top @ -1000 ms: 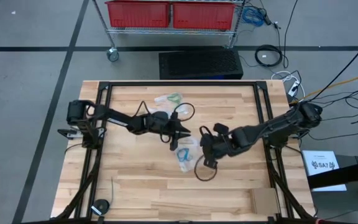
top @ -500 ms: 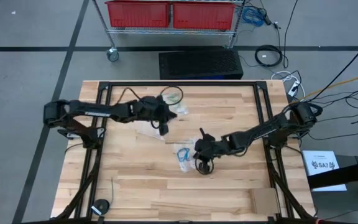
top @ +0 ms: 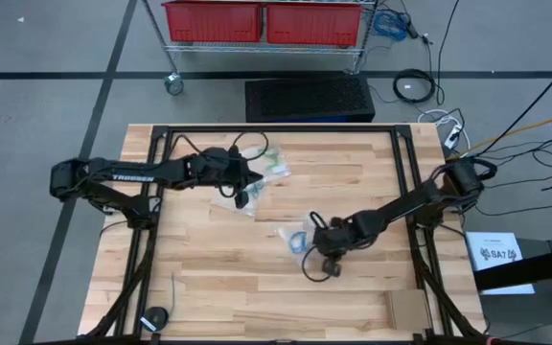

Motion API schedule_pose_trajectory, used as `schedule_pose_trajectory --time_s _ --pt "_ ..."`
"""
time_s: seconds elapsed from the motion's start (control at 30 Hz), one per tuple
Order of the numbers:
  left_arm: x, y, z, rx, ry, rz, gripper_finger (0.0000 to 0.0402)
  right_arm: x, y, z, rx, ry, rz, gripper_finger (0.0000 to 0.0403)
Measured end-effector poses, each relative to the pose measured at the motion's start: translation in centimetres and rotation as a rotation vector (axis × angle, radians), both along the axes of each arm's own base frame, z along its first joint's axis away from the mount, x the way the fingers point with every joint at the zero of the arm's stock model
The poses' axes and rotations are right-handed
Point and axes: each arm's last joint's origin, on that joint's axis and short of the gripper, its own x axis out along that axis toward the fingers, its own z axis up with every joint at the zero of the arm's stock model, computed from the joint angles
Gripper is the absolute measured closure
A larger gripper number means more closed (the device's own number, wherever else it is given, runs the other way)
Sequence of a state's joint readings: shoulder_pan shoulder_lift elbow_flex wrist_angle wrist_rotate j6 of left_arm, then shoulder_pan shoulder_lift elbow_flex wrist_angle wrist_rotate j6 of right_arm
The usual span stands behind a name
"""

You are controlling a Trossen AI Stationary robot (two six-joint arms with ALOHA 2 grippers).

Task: Sort rubber bands
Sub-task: Close the bottom transparent zip bag, then close the center transparent bags

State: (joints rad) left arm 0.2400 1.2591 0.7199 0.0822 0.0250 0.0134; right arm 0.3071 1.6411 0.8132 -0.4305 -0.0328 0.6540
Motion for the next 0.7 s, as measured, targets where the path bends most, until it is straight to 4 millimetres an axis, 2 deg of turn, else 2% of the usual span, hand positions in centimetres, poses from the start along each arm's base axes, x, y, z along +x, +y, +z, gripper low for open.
schedule_pose_trajectory --time_s 0.1,0.23,0.37,0.43,0.57,0.7 --pt "-0.2 -0.1 -0.7 -0.009 0.003 0.004 0.0399 -2.5 -1.5 1.3 -0.076 0.152 -0.020 0.0403" --pt "-0.5 0.0 -1.4 0.000 -0.026 0.011 0.0399 -5.0 -3.4 3.6 -0.177 0.256 -0.064 0.0403" --pt "-1.1 0.9 -2.1 -0.015 -0.030 0.065 0.0399 -6.1 -5.1 5.9 -0.230 0.188 -0.121 0.0403" --pt "-1.6 1.6 -2.7 -0.024 -0.016 0.099 0.0399 -5.7 -5.9 6.9 -0.232 0.074 -0.161 0.0403" --pt "-3.0 2.8 -4.5 -0.064 0.063 0.175 0.0400 -3.6 -7.3 8.5 -0.200 -0.211 -0.166 0.0403" --pt "-4.3 3.1 -6.1 -0.136 0.238 0.217 0.0400 -1.2 -8.5 8.5 -0.232 -0.375 -0.136 0.0403"
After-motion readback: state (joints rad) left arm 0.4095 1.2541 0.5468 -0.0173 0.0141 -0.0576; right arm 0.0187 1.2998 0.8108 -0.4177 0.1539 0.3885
